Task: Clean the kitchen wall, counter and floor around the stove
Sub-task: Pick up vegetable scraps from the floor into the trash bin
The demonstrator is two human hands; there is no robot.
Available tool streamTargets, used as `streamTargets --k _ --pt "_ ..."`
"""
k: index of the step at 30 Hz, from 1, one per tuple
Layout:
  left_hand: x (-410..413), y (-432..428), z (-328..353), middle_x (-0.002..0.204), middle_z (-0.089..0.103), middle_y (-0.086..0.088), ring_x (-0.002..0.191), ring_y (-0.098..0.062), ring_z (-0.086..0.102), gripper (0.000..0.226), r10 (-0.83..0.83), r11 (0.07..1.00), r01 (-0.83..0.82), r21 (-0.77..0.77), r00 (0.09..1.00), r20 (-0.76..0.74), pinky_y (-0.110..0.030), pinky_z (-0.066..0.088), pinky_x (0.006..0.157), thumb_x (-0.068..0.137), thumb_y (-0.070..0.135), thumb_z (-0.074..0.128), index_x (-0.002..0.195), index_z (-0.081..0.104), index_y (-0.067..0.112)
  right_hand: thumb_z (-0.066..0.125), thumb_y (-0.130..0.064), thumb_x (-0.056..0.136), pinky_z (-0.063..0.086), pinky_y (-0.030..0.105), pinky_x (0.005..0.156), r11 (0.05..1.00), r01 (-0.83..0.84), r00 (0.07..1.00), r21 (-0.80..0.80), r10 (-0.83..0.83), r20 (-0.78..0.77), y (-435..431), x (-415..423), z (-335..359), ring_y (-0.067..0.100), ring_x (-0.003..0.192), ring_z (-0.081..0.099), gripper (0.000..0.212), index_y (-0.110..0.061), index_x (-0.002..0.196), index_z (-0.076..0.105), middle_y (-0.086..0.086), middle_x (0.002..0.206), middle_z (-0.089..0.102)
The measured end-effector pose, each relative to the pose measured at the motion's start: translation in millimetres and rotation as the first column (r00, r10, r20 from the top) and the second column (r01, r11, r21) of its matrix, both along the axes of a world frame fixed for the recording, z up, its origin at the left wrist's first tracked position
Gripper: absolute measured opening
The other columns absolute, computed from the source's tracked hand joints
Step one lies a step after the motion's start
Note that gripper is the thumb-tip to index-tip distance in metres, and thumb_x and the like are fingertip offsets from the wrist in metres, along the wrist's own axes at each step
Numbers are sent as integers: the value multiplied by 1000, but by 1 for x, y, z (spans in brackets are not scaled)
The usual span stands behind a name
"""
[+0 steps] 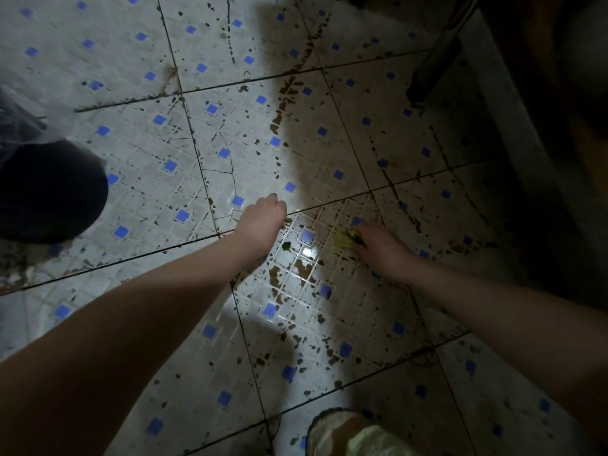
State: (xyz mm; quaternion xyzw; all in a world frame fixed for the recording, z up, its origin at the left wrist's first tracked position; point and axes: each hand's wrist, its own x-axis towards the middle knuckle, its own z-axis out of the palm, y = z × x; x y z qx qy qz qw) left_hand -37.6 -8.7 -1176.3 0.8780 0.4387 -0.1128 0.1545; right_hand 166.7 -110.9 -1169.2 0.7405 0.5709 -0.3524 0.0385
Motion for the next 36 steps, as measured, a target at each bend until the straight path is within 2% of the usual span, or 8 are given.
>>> streamTargets --k 6,10,16,22,25,27,31,36 --pt "-5 -7 -4 113 49 -15 95 -27 51 32 -36 999 36 25 999 -17 -30 35 69 80 -10 59 108 50 3 47 -19 97 30 26 73 1000 -27 1000 -1 27 -2 2 0 0 17 89 39 11 -9 102 47 5 98 37" --pt "-14 -21 -10 103 50 -11 84 -23 47 13 -24 1000 24 5 999 39 -30 36 67 90 -2 54 101 52 7 49 -19 97 34 29 70 1000 -15 1000 -13 15 4 8 -5 -1 22 86 43 16 -10 86 39 8 92 41" --pt "-17 -27 -12 105 47 -10 89 -24 49 11 -57 998 58 -15 997 52 -31 39 71 91 3 57 100 54 8 49 -22 96 32 29 68 999 -29 999 -24 30 17 12 -11 -4 21 83 43 34 -22 68 30 6 91 40" --pt "-14 -29 -11 104 48 -11 91 -26 52 9 -82 992 86 -95 995 50 -34 45 74 91 3 54 99 53 7 50 -21 95 31 29 69 1000 -11 1000 -11 11 -12 14 -10 -4 20 84 41 37 -26 67 27 0 85 38" --pt "-13 -26 -8 104 51 -14 90 -30 53 10 -70 987 82 -139 993 90 -43 47 78 95 12 52 101 51 5 50 -22 95 31 29 70 1000 -23 1000 -8 22 -22 12 -9 -5 20 85 42 26 -21 75 34 3 91 40" --pt "-13 -24 -8 103 52 -14 90 -30 53 11 -85 987 97 -125 992 98 -41 47 76 94 13 52 102 50 5 50 -22 95 32 28 71 1000 -30 999 -5 29 -25 11 -9 -7 20 86 43 22 -20 78 36 3 93 41" --pt "-12 -23 -7 101 52 -11 89 -27 54 10 -166 983 166 -74 986 14 -37 45 73 91 6 54 101 52 8 48 -20 95 31 27 69 1000 -4 999 10 5 -44 12 -8 -8 20 85 43 16 -17 83 39 3 92 42" --pt "-9 -28 -9 109 52 -12 99 -28 53 39 -280 958 285 26 952 -121 -35 44 79 75 -8 62 110 51 6 49 -22 95 33 30 68 1000 -6 999 9 6 -50 16 -9 -9 21 84 45 18 -15 82 39 5 92 43"
